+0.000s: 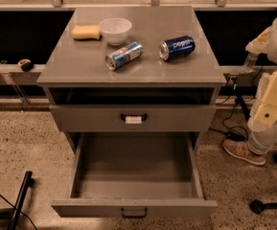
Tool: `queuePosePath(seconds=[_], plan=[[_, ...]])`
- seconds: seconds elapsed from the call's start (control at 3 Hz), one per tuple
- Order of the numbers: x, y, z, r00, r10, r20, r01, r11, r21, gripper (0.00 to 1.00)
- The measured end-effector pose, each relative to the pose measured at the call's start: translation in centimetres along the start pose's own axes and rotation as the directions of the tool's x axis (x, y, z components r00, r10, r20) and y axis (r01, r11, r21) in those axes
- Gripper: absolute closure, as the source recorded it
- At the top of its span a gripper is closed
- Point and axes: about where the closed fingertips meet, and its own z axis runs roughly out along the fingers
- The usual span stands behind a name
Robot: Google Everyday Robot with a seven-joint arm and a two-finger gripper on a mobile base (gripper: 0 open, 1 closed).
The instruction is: Close middle drawer
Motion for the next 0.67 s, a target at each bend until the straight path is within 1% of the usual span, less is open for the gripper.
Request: queuePosePath(seconds=[0.33, 0.67], plan=[[0.1, 0.0, 0.3, 1.0, 0.0, 0.002, 0.0, 1.0, -0.002, 0.0], [1.3, 0.8, 5.9, 0.999, 0.005, 0.045, -0.003, 0.9987, -0.05, 0.0]])
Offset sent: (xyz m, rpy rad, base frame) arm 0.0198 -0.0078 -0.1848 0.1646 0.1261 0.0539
